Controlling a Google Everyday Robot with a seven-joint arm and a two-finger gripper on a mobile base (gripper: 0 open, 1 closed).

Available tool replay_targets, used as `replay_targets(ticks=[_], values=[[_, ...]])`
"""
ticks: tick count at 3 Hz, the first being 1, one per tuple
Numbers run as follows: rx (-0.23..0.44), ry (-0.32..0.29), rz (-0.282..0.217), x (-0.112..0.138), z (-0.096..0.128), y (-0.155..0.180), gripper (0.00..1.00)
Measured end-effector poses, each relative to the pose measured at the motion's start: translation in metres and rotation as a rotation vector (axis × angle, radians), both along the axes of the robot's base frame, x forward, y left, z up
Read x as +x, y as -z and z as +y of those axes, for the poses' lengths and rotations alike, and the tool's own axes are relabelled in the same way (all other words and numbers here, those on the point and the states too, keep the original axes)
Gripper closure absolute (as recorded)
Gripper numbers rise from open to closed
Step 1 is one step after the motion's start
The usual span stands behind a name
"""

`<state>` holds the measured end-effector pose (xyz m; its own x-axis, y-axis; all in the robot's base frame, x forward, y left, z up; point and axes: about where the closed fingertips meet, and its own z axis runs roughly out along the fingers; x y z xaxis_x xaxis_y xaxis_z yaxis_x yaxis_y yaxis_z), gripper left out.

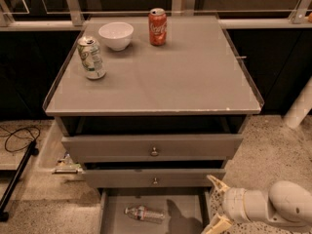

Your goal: Pick water bottle from bottom drawer and place on counter

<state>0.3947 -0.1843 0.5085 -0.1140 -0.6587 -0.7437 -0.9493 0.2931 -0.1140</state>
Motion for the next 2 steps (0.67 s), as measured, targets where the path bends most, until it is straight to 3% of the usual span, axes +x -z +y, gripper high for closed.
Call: replay_targets(ticks=[1,2], values=[[0.044,0.014,0.018,0.0122,0.0102,0.0468,0.0],[0.044,0.014,0.018,0.0122,0.0103,0.0469,0.0]])
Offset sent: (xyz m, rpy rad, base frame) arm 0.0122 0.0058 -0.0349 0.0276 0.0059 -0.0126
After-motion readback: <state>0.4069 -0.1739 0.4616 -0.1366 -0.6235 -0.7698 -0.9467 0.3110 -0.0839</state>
